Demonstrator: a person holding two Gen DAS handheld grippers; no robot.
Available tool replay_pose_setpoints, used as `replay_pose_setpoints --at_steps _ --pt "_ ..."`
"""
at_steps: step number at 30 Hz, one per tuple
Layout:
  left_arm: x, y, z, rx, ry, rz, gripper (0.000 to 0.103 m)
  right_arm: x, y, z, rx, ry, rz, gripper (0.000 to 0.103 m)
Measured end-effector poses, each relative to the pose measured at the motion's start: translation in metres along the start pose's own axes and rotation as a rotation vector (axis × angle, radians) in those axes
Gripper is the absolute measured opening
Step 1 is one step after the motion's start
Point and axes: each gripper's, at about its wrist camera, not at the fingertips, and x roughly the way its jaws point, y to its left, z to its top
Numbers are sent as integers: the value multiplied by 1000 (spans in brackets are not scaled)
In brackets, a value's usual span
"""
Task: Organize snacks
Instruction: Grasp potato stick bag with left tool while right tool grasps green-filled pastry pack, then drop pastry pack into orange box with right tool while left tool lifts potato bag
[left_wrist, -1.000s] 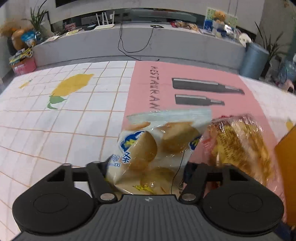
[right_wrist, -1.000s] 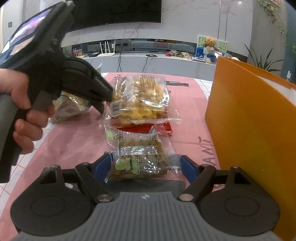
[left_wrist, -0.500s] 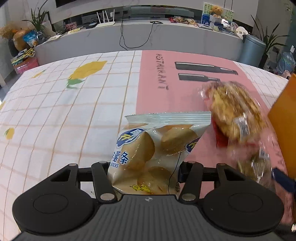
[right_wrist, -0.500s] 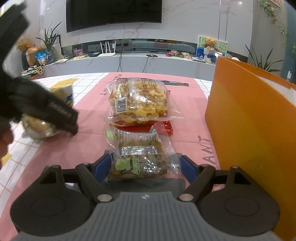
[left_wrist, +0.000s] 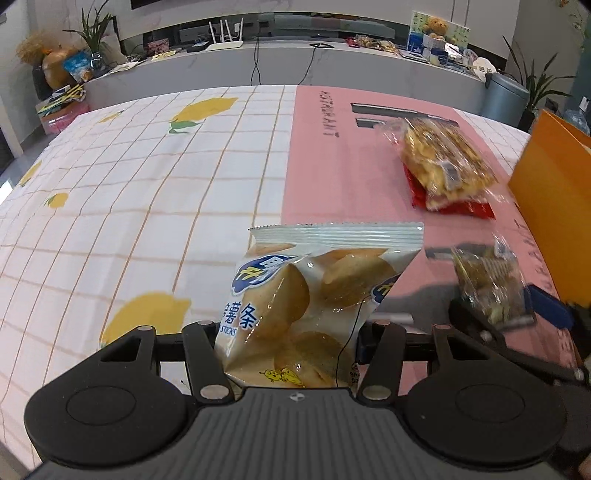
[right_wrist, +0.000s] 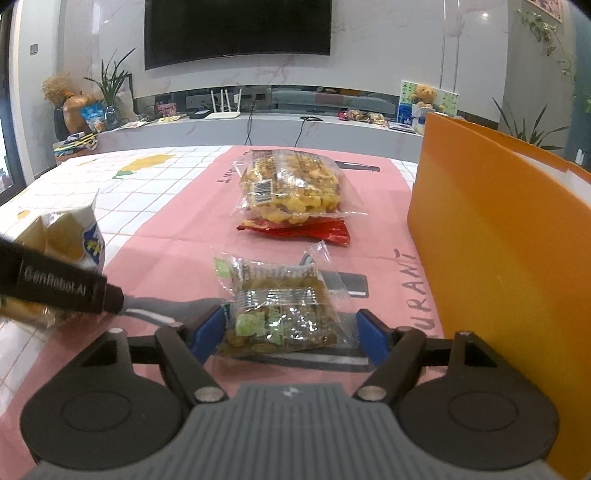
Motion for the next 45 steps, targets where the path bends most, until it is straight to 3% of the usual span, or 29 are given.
replay_pose_setpoints --at_steps 11,17,32,45 --pt "-17 -4 -21 5 -8 -66 61 -12 6 -4 -59 -6 -9 66" --pt "-23 -5 -24 23 -36 -73 61 -22 1 1 -25 -30 0 65" --pt "-56 0 -17 -12 -136 -116 61 -76 -10 23 21 -161 92 62" --pt "-83 -2 4 -41 -207 -220 61 -113 -32 48 128 -256 130 61"
